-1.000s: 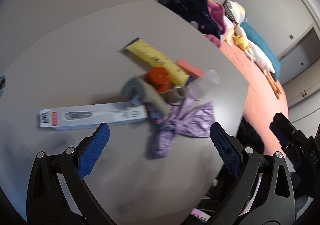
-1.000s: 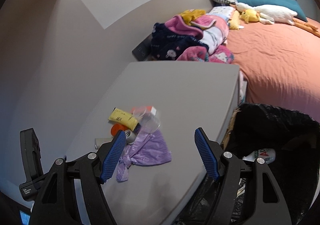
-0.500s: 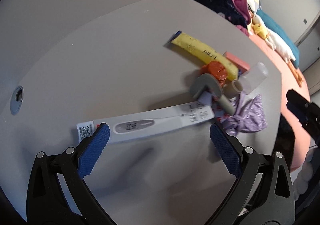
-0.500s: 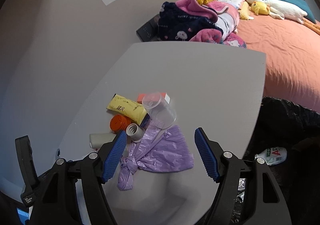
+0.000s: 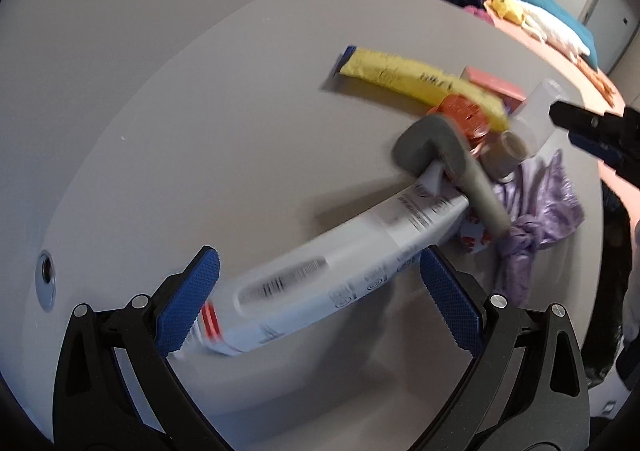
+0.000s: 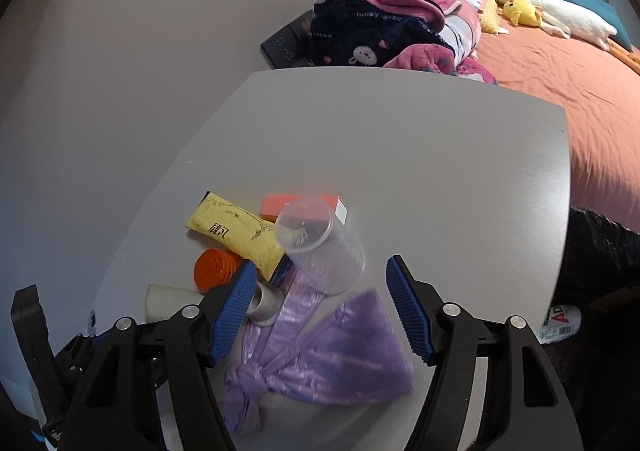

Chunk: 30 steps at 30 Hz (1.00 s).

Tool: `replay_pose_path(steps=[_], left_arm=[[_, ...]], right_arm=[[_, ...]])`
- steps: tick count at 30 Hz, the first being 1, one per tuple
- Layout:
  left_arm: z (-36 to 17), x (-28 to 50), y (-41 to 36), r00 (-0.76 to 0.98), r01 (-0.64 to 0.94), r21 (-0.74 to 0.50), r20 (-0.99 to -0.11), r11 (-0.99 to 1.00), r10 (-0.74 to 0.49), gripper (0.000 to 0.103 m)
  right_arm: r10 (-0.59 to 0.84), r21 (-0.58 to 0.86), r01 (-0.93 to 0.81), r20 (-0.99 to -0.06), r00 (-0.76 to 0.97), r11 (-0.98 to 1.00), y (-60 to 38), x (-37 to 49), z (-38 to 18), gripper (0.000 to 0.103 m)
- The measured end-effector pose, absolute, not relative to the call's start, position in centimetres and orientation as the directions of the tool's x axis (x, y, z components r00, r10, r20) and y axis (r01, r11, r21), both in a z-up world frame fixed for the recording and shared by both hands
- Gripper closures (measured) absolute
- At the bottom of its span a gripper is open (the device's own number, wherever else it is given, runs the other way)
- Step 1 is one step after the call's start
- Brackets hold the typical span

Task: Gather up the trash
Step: 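Grasp the thermometer box with the left tool while the right tool grasps the measuring cup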

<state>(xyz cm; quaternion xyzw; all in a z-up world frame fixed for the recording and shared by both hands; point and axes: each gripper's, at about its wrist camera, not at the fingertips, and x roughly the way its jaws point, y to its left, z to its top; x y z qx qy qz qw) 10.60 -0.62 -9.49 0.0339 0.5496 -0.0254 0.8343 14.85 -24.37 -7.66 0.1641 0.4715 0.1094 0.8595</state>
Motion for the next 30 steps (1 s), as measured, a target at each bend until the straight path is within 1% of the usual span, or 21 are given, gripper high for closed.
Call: replay_pose_path(steps=[3,6,7,8,9,11,15,17,18,20,22,30], left_arm=[[-10.4,10.8,-0.3,0.38,0.093,0.051,-0.925,0.994,0.012,0.006],[-10.4,10.8,0.1,0.391,0.105,0.038,-0.92,0.994,-0.006,0.007],[-10.3,10.8,0.2,0.399,0.109,0.04,-0.917,0.993,-0.007,0.01],[-10.2,10.7,0.2,0.404,0.112,0.036,-0.915,0.993,-0.012,0.014],[-10.1,10.6,0.3,0.408,0.114,0.029,-0.913,0.993,-0.021,0.017],[-9.9,10.3,0.3,0.415,0.121,0.015,-0.909,0.992,-0.037,0.026],[-9.6,9.9,0.1,0.423,0.133,0.014,-0.905,0.991,-0.044,0.037],[-9.4,9.6,0.1,0.425,0.141,0.006,-0.903,0.99,-0.055,0.05],[-9.3,9.4,0.1,0.428,0.141,0.006,-0.902,0.99,-0.055,0.054],[-9.2,9.3,0.2,0.432,0.132,0.004,-0.9,0.991,-0.054,0.069],[-9.0,9.1,0.4,0.431,0.119,-0.016,-0.9,0.993,-0.066,0.076],[-7.6,8.5,0.9,0.463,0.064,-0.072,-0.881,0.995,-0.093,0.076]], right_arm=[[0.335,0.376,-0.033,-0.778,0.532,0.926,-24.0,15.5,-7.9,0.039],[0.329,0.369,-0.034,-0.781,0.531,0.929,-23.8,16.1,-8.3,0.045],[0.332,0.371,-0.036,-0.781,0.529,0.928,-23.8,16.2,-8.3,0.049],[0.338,0.375,-0.038,-0.78,0.527,0.926,-23.8,16.3,-8.4,0.056],[0.345,0.381,-0.041,-0.778,0.525,0.924,-23.8,16.4,-8.5,0.058],[0.342,0.374,-0.05,-0.778,0.527,0.926,-23.6,16.4,-8.5,0.059],[0.349,0.373,-0.064,-0.776,0.525,0.926,-23.3,16.5,-8.4,0.06],[0.353,0.376,-0.068,-0.774,0.525,0.924,-23.3,16.4,-8.3,0.06],[0.356,0.377,-0.073,-0.773,0.526,0.924,-23.2,16.3,-8.2,0.06],[0.36,0.378,-0.077,-0.77,0.527,0.923,-23.3,16.2,-8.0,0.06],[0.364,0.381,-0.081,-0.767,0.529,0.921,-23.4,16.1,-7.7,0.06],[0.381,0.393,-0.101,-0.745,0.547,0.914,-23.9,15.5,-6.1,0.06]])
